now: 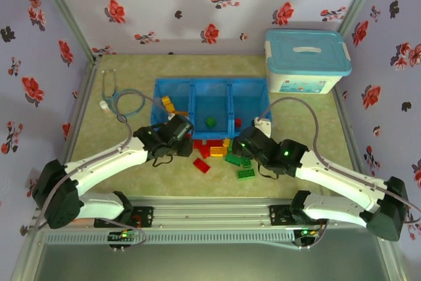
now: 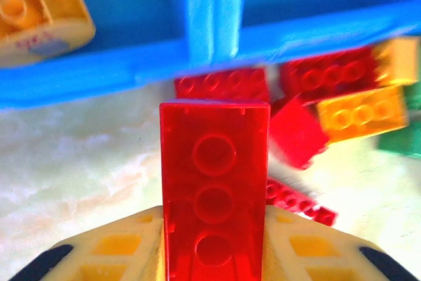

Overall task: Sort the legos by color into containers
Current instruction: Place the lego in the container.

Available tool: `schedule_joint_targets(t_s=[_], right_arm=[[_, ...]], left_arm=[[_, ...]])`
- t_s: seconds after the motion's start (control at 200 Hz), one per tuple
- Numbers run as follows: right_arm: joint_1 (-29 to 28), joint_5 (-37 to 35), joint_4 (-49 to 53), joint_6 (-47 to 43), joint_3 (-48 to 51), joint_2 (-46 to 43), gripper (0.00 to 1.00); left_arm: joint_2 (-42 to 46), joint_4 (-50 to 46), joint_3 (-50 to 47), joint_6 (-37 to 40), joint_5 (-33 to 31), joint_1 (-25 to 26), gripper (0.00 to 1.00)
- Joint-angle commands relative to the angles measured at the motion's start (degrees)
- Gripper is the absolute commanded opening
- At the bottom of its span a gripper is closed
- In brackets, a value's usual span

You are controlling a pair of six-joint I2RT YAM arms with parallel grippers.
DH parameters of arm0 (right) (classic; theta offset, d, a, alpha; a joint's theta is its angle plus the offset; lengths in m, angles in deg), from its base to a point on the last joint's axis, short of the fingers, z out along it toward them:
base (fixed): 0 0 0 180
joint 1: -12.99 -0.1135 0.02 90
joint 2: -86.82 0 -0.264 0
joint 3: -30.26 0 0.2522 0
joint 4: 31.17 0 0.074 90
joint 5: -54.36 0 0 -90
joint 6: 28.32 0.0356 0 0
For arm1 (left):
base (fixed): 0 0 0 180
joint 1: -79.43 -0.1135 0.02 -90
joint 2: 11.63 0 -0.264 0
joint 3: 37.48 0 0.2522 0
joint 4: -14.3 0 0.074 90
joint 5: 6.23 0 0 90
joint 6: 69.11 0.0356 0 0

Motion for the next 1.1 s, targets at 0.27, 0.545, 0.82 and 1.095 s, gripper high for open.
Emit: schedule_joint_targets(t_s=[0.27,0.545,0.82,1.095], right_arm=[[4.61,-10.05,15.83,8.26,4.53,-14.17,0.76],[4.68,-7.2,14.28,6.24,5.24,-14.34,0.77],[4.59,-6.19,13.47,5.08,5.27,-14.23,0.77],[4.61,-4.72,12.66,4.0,5.33,-14.16,0.77]], left_arm=[[-14.79,2.73,24.91,8.49,7.61,0.5,0.33],[-32.25,1.08,44.63,11.15,12.58,0.46,0.33],[-45.15,-3.07,60.27,12.06,14.42,0.41,0.36],[-46.11,-9.5,68.26,13.29,13.21,0.38,0.79]])
